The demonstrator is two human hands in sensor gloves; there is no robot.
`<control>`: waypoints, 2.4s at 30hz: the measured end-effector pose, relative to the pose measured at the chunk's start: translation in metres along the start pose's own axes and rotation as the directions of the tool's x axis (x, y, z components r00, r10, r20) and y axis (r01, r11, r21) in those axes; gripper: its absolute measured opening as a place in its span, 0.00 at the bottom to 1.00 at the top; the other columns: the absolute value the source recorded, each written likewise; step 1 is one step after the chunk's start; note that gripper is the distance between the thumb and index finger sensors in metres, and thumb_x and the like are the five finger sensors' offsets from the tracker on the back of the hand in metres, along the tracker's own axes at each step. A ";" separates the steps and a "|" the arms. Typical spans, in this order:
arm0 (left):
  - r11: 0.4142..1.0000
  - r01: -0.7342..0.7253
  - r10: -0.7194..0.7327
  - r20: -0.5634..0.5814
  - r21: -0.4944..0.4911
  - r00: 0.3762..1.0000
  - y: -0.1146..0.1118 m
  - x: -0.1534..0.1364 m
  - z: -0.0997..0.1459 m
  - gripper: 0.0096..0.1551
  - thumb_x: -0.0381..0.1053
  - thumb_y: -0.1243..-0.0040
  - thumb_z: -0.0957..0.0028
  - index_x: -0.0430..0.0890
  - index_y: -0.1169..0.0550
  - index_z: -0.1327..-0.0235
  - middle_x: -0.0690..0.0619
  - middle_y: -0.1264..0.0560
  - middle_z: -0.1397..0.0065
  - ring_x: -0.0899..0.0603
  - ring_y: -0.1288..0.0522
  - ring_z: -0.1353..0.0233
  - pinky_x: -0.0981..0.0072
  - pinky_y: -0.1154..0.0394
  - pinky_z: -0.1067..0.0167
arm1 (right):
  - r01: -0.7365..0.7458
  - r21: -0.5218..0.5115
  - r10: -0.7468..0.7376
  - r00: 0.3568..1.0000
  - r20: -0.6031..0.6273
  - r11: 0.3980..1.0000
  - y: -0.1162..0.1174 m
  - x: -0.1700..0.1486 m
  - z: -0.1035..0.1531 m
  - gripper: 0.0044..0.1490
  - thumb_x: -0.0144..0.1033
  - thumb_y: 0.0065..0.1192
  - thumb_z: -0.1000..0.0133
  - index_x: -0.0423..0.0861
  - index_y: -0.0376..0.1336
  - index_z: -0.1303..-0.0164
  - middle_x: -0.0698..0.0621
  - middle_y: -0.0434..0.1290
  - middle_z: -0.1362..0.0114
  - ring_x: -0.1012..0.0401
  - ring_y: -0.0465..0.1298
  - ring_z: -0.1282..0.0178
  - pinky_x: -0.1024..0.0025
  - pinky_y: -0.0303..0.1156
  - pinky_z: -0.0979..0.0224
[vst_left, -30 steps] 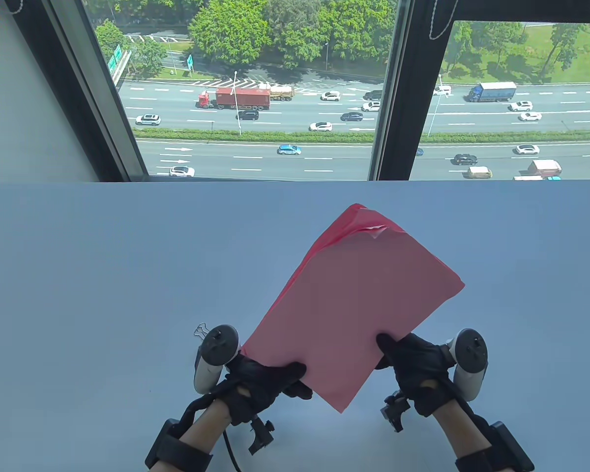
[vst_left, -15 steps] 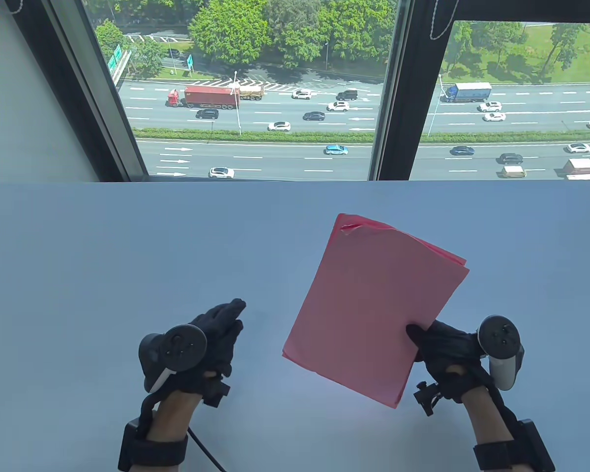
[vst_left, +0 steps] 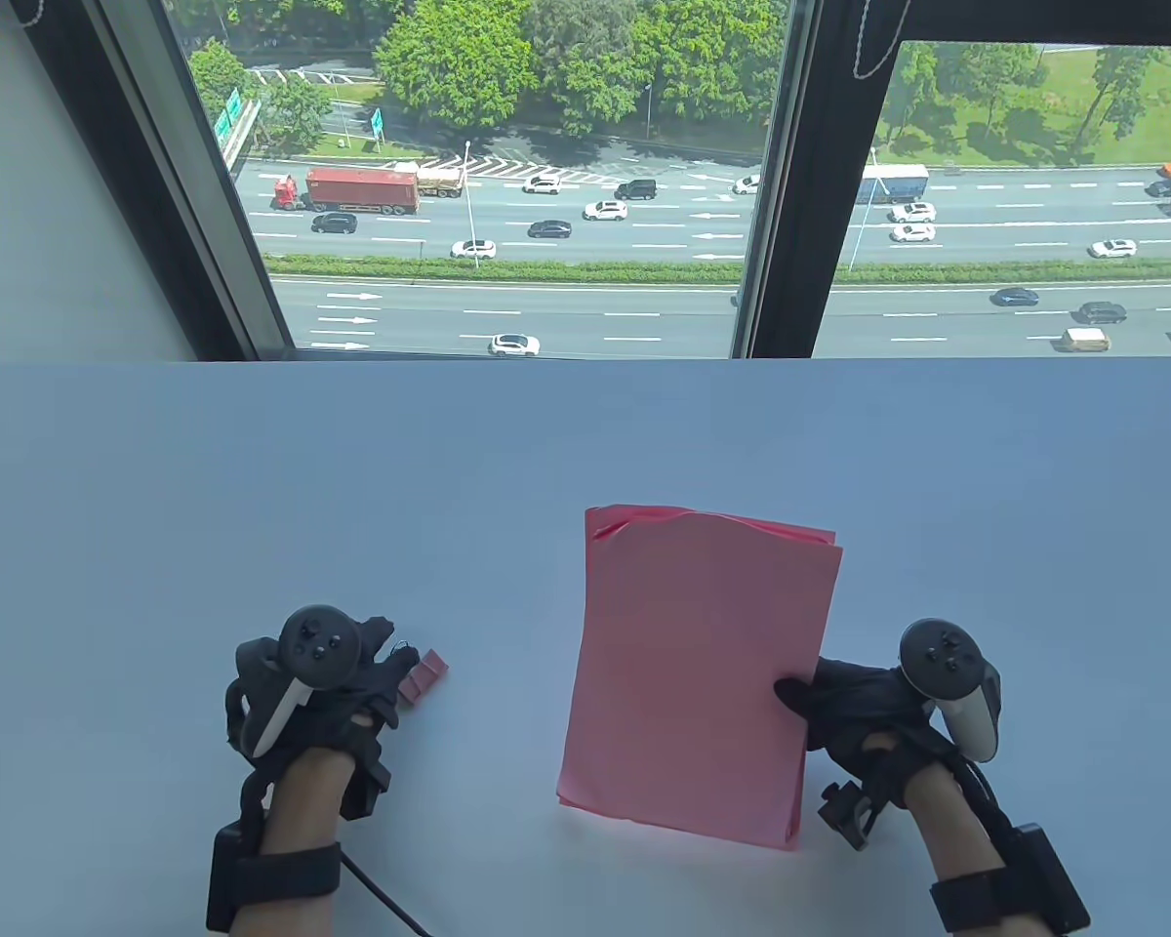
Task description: Clip paper with binder clip (Left hand to clip)
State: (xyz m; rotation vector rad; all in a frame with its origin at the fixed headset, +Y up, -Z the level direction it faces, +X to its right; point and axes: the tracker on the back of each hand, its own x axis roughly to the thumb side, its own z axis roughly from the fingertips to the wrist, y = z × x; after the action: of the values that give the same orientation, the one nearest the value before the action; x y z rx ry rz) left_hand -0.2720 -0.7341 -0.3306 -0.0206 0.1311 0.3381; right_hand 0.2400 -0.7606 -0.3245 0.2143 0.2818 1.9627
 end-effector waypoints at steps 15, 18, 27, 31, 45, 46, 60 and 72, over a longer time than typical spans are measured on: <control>0.995 0.008 -0.010 -0.022 -0.103 1.000 -0.012 0.023 -0.003 0.23 0.57 0.27 0.55 0.45 0.18 0.54 0.37 0.25 0.26 0.25 0.29 0.29 0.33 0.31 0.39 | -0.006 -0.018 0.006 1.000 -0.005 1.000 0.000 -0.002 -0.002 0.27 0.36 0.68 0.51 0.41 0.76 0.44 0.47 0.86 0.55 0.48 0.86 0.56 0.50 0.79 0.52; 0.977 -0.112 0.106 -0.045 -0.181 0.993 -0.014 0.021 -0.001 0.20 0.54 0.27 0.55 0.42 0.18 0.59 0.37 0.23 0.29 0.25 0.27 0.31 0.34 0.29 0.40 | -0.012 -0.020 0.011 1.000 -0.002 1.000 0.000 -0.001 -0.001 0.27 0.36 0.68 0.51 0.41 0.76 0.44 0.47 0.86 0.55 0.48 0.86 0.56 0.50 0.79 0.52; 0.913 -0.377 0.380 -0.011 -0.156 0.925 -0.018 0.012 0.001 0.20 0.55 0.31 0.54 0.43 0.15 0.57 0.39 0.28 0.27 0.31 0.24 0.35 0.36 0.29 0.40 | 0.009 -0.017 -0.009 1.000 0.011 1.000 -0.006 -0.001 0.000 0.27 0.36 0.68 0.51 0.42 0.76 0.43 0.47 0.86 0.53 0.47 0.86 0.55 0.50 0.79 0.51; 0.787 -0.581 0.595 0.009 -0.207 0.803 -0.021 0.012 0.001 0.21 0.53 0.32 0.54 0.40 0.15 0.56 0.39 0.29 0.26 0.30 0.26 0.34 0.35 0.31 0.38 | 0.014 -0.019 -0.014 1.000 0.009 1.000 -0.008 -0.002 0.001 0.27 0.36 0.68 0.51 0.42 0.76 0.43 0.47 0.86 0.53 0.47 0.86 0.54 0.49 0.79 0.50; 0.512 -0.807 0.859 0.152 -0.293 0.490 -0.026 0.022 0.001 0.49 0.54 0.19 0.64 0.50 0.28 0.26 0.45 0.16 0.39 0.39 0.13 0.44 0.44 0.20 0.42 | 0.106 0.091 -0.110 0.993 0.032 0.990 -0.007 -0.001 0.000 0.27 0.35 0.68 0.51 0.44 0.77 0.42 0.47 0.86 0.51 0.44 0.84 0.48 0.45 0.76 0.44; 0.511 -0.801 0.859 0.159 -0.311 0.486 -0.027 0.024 0.000 0.50 0.55 0.19 0.65 0.49 0.29 0.25 0.46 0.15 0.40 0.40 0.13 0.46 0.44 0.19 0.43 | 0.113 0.120 -0.117 0.993 0.026 0.986 -0.006 -0.001 0.000 0.27 0.35 0.68 0.51 0.44 0.76 0.42 0.47 0.86 0.51 0.44 0.83 0.47 0.44 0.75 0.44; 0.477 -0.739 0.875 0.183 -0.475 0.447 -0.038 0.048 0.004 0.49 0.55 0.19 0.64 0.47 0.27 0.26 0.44 0.15 0.42 0.40 0.13 0.50 0.44 0.20 0.45 | 0.074 0.171 -0.081 0.996 0.035 0.983 0.000 0.001 -0.002 0.27 0.35 0.68 0.51 0.43 0.76 0.42 0.47 0.86 0.52 0.44 0.83 0.47 0.43 0.74 0.43; 0.635 -0.653 0.768 0.247 -0.413 0.591 -0.028 0.053 0.010 0.47 0.54 0.18 0.66 0.46 0.24 0.29 0.44 0.14 0.44 0.45 0.13 0.58 0.43 0.20 0.47 | -0.032 0.148 0.021 0.997 0.077 0.988 0.001 0.013 0.003 0.27 0.35 0.69 0.50 0.42 0.76 0.43 0.46 0.86 0.53 0.43 0.83 0.48 0.42 0.74 0.43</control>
State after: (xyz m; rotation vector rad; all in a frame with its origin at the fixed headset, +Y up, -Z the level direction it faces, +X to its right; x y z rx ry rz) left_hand -0.2116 -0.7420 -0.3276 -0.1850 -0.3495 1.1879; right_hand 0.2350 -0.7490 -0.3215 0.3902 0.3785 1.9559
